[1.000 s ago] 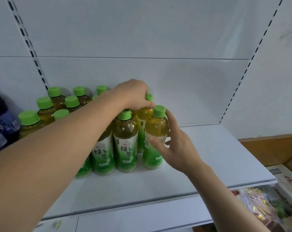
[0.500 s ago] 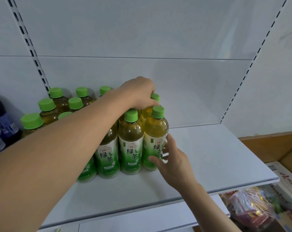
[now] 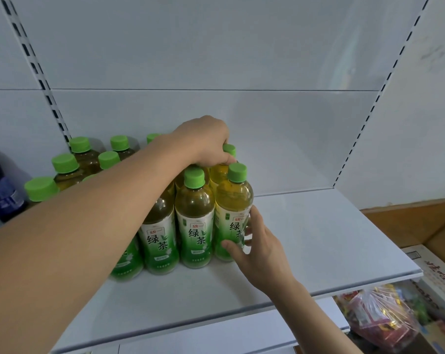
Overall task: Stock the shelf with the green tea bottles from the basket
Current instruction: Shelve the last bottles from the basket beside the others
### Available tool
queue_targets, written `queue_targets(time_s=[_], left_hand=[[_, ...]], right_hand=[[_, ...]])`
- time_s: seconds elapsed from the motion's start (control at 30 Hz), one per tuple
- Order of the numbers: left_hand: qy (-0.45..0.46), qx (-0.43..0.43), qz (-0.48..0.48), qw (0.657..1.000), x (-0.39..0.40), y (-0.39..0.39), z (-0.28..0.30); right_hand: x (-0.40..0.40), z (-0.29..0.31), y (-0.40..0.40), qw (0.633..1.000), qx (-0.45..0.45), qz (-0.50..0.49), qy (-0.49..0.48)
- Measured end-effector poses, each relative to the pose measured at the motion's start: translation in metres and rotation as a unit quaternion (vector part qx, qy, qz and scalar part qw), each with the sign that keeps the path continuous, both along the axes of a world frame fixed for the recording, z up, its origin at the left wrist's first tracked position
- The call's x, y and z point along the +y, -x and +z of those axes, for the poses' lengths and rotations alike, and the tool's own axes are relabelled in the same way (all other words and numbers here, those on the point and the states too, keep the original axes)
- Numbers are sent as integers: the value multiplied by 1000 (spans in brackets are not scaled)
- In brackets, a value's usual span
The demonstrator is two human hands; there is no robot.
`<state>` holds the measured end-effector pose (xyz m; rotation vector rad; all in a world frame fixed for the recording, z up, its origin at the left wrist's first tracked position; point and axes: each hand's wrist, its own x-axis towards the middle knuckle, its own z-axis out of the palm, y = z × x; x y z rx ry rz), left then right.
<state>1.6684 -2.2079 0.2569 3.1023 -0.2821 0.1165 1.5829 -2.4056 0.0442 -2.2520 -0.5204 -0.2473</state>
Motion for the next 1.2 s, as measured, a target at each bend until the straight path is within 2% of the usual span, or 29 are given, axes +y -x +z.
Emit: queue_targets(time_s=[0.17, 0.37, 0.93, 1.2], left_hand=[[31, 39, -16, 999, 0, 1, 3], [44, 33, -40, 998, -1, 1, -6], [-52, 52, -52, 996, -5, -3, 3], [27, 52, -47, 997, 2, 3, -4]], right_hand=[[-3, -2, -1, 998, 36, 40, 21], [-3, -6, 1, 997, 44, 48, 30], [-3, -8, 0, 997, 45, 44, 33], [-5, -8, -2, 998, 14, 45, 51]])
